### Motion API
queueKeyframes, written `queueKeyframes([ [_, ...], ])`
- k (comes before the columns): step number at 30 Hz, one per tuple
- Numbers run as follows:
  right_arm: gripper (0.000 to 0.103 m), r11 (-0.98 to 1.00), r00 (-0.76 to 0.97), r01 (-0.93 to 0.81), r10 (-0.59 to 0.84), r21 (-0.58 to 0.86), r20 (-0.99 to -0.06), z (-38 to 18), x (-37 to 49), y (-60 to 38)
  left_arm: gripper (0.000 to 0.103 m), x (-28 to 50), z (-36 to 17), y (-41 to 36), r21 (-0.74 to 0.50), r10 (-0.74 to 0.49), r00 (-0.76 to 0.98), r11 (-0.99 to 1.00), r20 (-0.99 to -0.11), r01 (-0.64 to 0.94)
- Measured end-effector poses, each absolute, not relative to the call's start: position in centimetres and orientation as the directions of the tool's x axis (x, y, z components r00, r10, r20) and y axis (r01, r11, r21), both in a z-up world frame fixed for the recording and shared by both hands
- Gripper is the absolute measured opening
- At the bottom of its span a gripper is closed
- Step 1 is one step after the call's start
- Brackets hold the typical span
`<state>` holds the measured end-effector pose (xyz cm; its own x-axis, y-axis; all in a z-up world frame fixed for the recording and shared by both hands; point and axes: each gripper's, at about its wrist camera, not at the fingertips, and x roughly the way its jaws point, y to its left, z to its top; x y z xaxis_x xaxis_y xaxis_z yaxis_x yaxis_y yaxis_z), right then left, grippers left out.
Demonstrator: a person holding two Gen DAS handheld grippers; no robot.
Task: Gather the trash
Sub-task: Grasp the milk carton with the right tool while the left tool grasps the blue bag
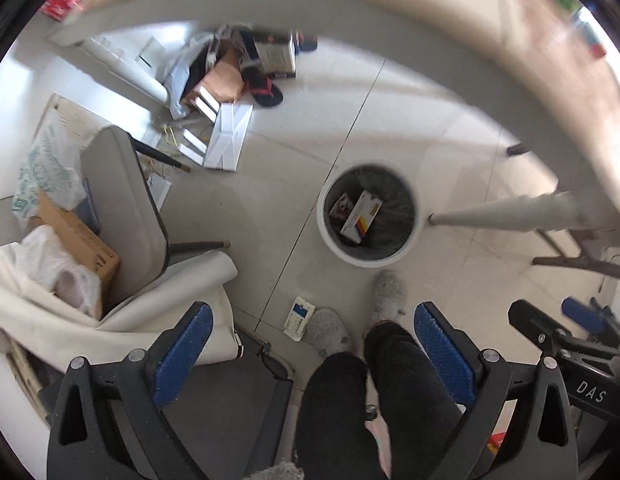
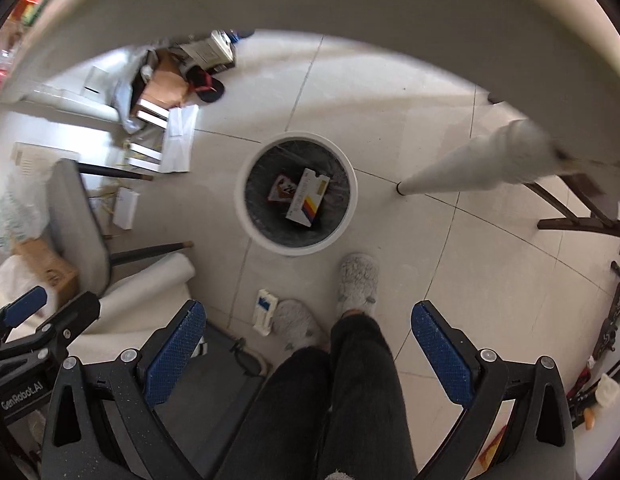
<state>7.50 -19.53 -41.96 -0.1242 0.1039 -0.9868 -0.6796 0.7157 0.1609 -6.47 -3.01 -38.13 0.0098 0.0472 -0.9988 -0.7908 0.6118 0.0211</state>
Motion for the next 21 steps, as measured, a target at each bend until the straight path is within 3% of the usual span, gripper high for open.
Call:
queueKeyframes([
  [6, 0.103, 0.766, -0.113, -0.599, 0.208, 0.234, -0.972, -32.2, 10.6, -21.1, 0.103, -3.6, -29.9, -1.7, -0.01, 0.117, 0.101, 0.606, -0.988, -0.795],
  [13, 0.103, 0.803, 0.016, -0.555, 0.272, 0.218, -0.962, -23.5, 19.9, -20.3, 0.103, 2.6, -25.1, 2.0, 0.015, 0.201, 0.121, 0.571, -0.972, -0.821],
  [21, 0.103, 0.822, 0.081, -0.557, 0.196, 0.119, -0.977, -22.9, 36.4, -16.4, 0.103, 11.0, -26.3, 9.2, 0.062, 0.205, 0.019, 0.381, -0.979, -0.922],
])
